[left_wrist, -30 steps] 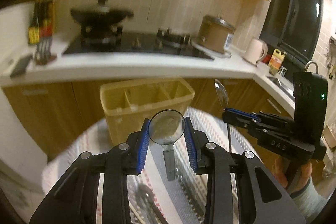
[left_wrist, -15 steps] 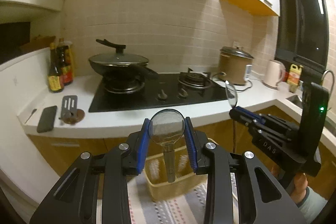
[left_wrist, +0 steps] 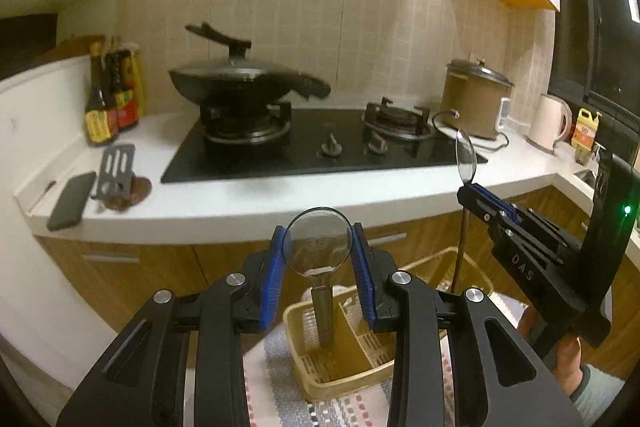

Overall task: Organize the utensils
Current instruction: 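Lower both spoons into the beige basket and open both tools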

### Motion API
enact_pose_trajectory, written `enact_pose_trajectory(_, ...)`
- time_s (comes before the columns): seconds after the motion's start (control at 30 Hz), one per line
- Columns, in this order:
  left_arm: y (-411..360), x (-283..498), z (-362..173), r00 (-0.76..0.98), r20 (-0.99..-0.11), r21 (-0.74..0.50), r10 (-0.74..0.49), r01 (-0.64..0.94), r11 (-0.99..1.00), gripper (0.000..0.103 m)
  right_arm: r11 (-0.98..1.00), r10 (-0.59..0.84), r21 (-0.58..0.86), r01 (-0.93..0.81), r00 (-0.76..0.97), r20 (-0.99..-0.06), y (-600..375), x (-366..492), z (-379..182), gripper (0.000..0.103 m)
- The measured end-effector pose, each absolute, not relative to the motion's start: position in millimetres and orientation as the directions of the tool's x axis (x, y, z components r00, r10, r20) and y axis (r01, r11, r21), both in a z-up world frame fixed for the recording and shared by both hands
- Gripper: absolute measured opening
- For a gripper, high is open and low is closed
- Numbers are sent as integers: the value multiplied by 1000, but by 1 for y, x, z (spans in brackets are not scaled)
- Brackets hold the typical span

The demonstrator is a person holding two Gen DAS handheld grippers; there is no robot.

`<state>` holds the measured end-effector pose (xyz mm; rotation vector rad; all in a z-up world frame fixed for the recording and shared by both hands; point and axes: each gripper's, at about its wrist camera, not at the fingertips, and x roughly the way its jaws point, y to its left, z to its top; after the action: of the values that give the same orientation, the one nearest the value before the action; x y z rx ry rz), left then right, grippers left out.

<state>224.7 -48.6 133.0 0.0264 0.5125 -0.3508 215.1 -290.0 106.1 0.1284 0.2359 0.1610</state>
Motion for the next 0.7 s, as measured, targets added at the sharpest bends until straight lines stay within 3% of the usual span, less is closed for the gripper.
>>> enact_pose_trajectory(0.2, -49, 230, 107, 791, -511, -79, -337, 347, 935, 30, 977, 185, 156, -149, 950, -252, -294, 218, 84, 10)
enact_pose_trajectory(0.7, -51, 226, 78, 769, -541, -82, -342, 356, 931, 31, 984, 180, 58, -171, 958, -221, -280, 191, 67, 10)
